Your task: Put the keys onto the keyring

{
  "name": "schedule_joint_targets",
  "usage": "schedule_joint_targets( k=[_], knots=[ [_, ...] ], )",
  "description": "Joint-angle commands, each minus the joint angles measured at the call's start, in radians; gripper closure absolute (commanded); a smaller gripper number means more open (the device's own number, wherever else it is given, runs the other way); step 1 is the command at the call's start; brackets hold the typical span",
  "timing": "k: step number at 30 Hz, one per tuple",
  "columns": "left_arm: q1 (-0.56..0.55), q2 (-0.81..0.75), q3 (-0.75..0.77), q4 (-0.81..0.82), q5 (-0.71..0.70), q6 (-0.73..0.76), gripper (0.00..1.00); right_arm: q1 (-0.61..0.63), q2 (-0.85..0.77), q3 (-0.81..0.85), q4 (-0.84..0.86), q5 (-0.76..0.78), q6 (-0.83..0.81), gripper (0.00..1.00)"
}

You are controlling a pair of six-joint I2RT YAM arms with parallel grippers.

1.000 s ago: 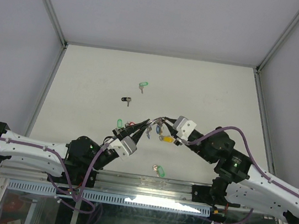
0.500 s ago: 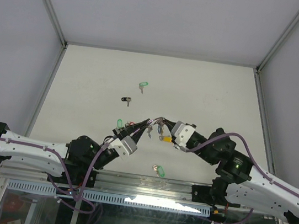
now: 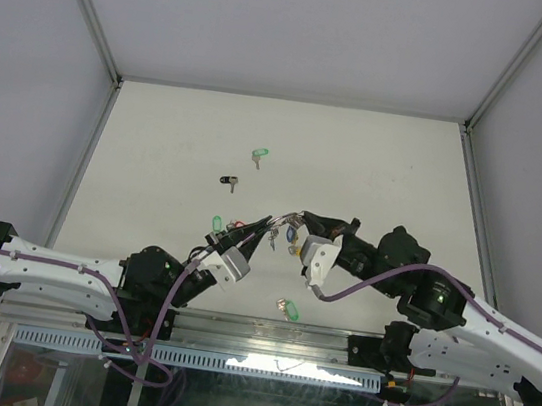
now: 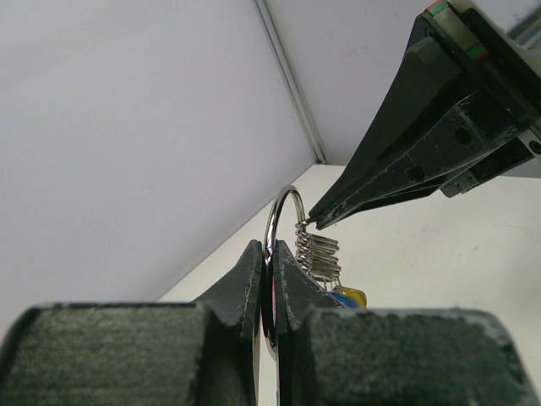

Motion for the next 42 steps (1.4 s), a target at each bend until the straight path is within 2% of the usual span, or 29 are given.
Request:
schedule_joint_targets(
  k=[1,7,17,20,25,30,33,37,42],
  knots=[
    [0.004,-0.026,0.044,0.035,-0.005,0.011,1.0,-0.011,-0.004,0.081,-0.008,0.087,-0.126,1.0],
    [0.004,-0.033,0.046,0.016,0.005,-0.013,1.0,-0.011,0.003,0.084,0.037,0.104,-0.175,1.0],
    [0.003,-0.017,0.071,0.016,0.028,-0.028,1.0,-0.011,-0.007,-0.043,0.324,0.104,-0.165,0.95],
    [0.004,-0.017,0.073,0.019,0.033,-0.031,1.0,-0.011,-0.006,-0.053,0.345,0.103,-0.15,0.95],
    [0.004,-0.011,0.08,0.014,0.032,-0.03,1.0,-0.011,-0.007,-0.063,0.354,0.107,-0.137,1.0],
    [0.003,-0.018,0.081,0.003,0.019,-0.04,1.0,-0.011,-0.022,-0.034,0.281,0.102,-0.174,1.0],
    [0.004,-0.018,0.077,0.009,0.016,-0.042,0.96,-0.011,-0.024,0.001,0.207,0.084,-0.213,1.0],
    [0.003,-0.005,0.068,0.032,0.006,-0.04,0.83,-0.011,-0.024,0.036,0.141,0.059,-0.25,1.0],
    [0.003,0.01,0.067,0.044,0.007,-0.042,0.74,-0.011,-0.019,0.064,0.093,0.039,-0.287,1.0]
  ],
)
